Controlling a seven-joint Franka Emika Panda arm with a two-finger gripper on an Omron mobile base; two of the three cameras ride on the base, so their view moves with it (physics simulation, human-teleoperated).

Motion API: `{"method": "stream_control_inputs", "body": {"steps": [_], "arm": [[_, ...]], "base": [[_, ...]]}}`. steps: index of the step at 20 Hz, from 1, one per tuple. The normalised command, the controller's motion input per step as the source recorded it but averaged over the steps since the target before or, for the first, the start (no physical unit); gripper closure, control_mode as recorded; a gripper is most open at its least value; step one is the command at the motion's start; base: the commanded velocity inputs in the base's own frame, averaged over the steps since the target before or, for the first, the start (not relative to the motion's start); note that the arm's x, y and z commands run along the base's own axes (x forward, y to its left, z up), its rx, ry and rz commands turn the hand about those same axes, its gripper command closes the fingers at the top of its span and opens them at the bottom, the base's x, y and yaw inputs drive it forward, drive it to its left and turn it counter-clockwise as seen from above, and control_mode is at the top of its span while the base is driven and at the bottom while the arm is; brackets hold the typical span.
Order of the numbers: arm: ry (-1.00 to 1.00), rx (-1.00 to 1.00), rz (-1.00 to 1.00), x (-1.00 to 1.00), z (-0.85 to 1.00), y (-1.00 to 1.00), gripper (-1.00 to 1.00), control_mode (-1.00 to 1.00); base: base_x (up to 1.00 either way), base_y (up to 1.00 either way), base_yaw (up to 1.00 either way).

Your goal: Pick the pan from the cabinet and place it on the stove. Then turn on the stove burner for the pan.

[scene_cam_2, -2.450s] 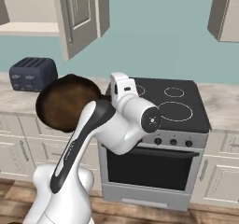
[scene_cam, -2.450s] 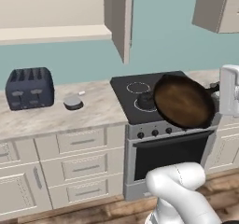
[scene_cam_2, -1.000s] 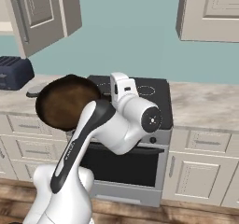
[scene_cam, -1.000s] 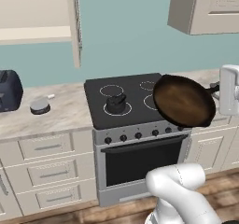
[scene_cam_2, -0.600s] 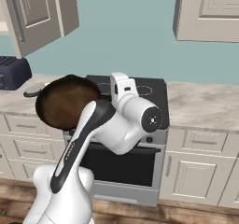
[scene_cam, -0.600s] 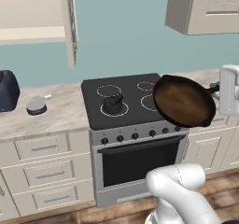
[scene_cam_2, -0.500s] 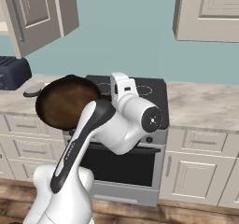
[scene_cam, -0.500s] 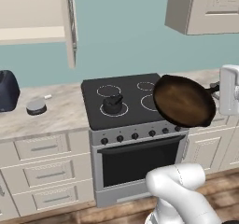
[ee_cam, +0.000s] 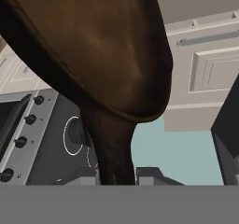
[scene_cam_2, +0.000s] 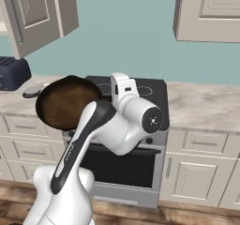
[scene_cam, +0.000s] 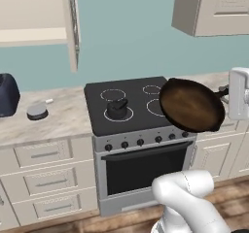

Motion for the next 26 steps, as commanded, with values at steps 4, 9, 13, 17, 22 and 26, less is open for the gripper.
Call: {"method": "stream_control_inputs", "body": {"steps": [4, 9, 13, 17, 22, 26], "arm": [[0.00, 0.00, 0.00, 0.00, 0.00, 0.00, 1.00, 1.00], [0.00, 0.00, 0.00, 0.00, 0.00, 0.00, 1.00, 1.00], [0.00, 0.00, 0.00, 0.00, 0.00, 0.00, 1.00, 1.00], [0.00, 0.00, 0.00, 0.00, 0.00, 0.00, 1.00, 1.00], [0.00, 0.00, 0.00, 0.00, 0.00, 0.00, 1.00, 1.00], [0.00, 0.00, 0.00, 0.00, 0.00, 0.00, 1.00, 1.00]], "base": [[0.28, -0.16, 0.00], [0.29, -0.18, 0.00], [0.33, -0.24, 0.00], [0.35, -0.28, 0.00], [0.38, -0.29, 0.00], [0.40, -0.28, 0.00]]}}
